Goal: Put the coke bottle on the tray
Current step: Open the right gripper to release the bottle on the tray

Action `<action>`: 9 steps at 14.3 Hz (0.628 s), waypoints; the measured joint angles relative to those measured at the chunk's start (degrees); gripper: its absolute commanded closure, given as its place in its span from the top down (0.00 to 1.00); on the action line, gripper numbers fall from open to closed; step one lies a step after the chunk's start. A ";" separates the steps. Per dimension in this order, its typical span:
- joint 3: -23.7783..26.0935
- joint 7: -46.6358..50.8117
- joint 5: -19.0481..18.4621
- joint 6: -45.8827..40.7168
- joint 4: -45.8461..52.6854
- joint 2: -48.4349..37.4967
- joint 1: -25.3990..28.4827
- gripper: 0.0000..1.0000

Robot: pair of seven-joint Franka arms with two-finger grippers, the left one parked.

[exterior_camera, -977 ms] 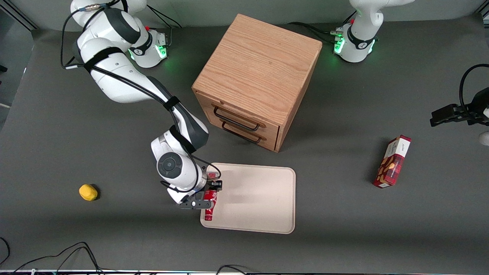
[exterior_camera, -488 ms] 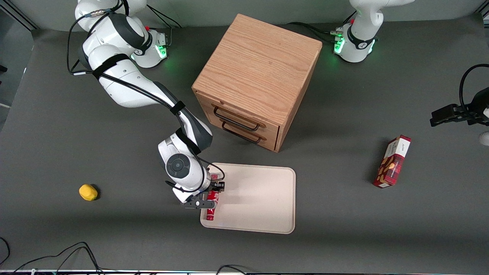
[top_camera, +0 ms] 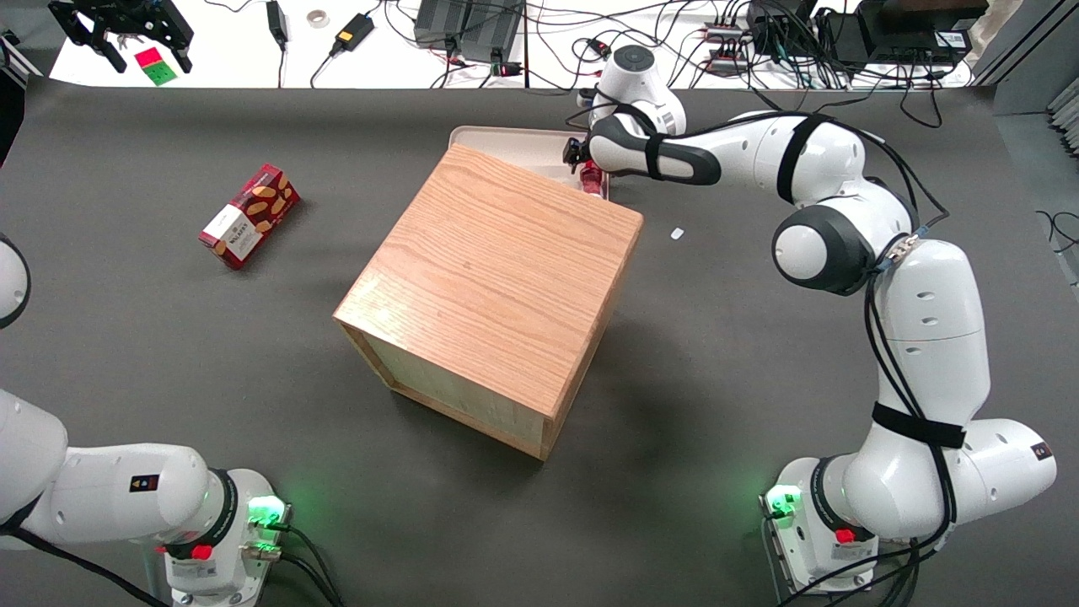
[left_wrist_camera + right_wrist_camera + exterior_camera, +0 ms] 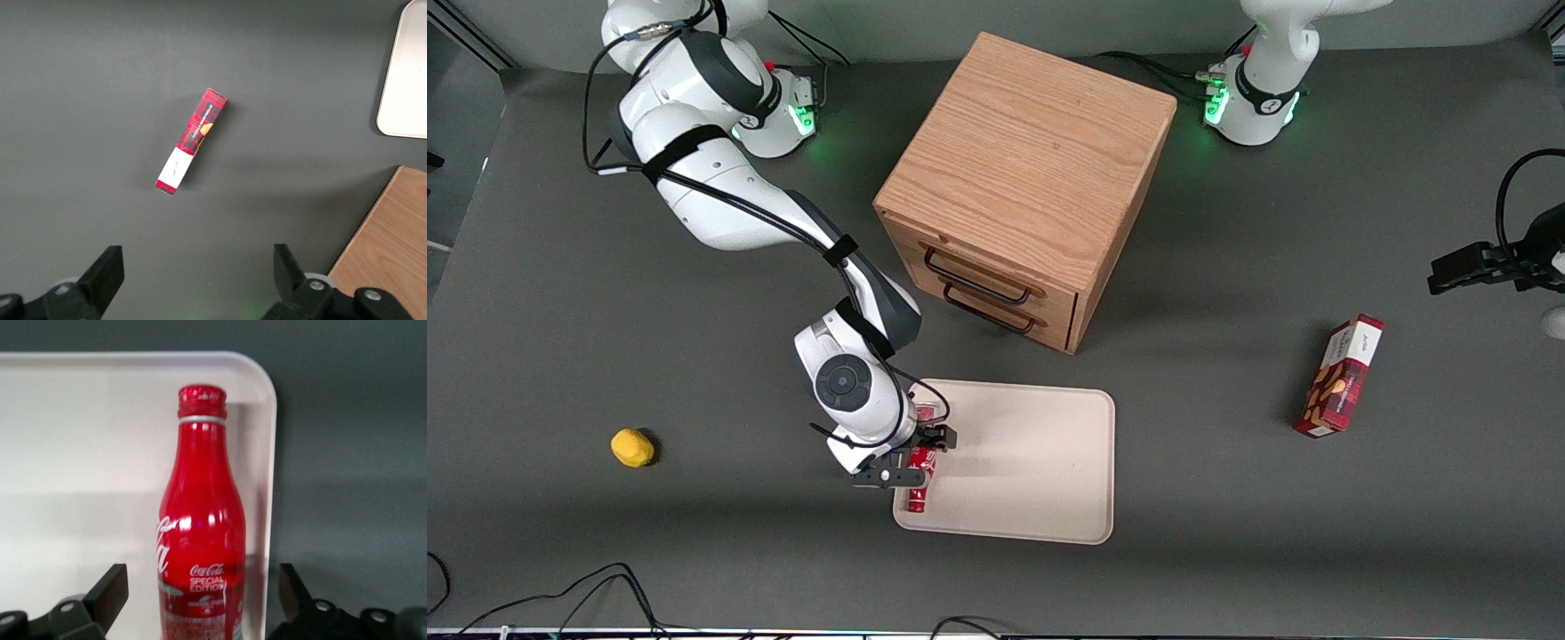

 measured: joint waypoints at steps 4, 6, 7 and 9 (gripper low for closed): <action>0.06 0.00 -0.01 -2.49 0.31 -3.86 -1.95 1.00; 0.62 -0.43 0.27 -7.16 -0.48 -7.89 -4.05 1.00; 0.93 -1.22 1.11 -9.18 -1.29 -10.21 -5.26 1.00; 0.67 -4.11 4.77 -12.59 -4.10 -16.11 -7.57 1.00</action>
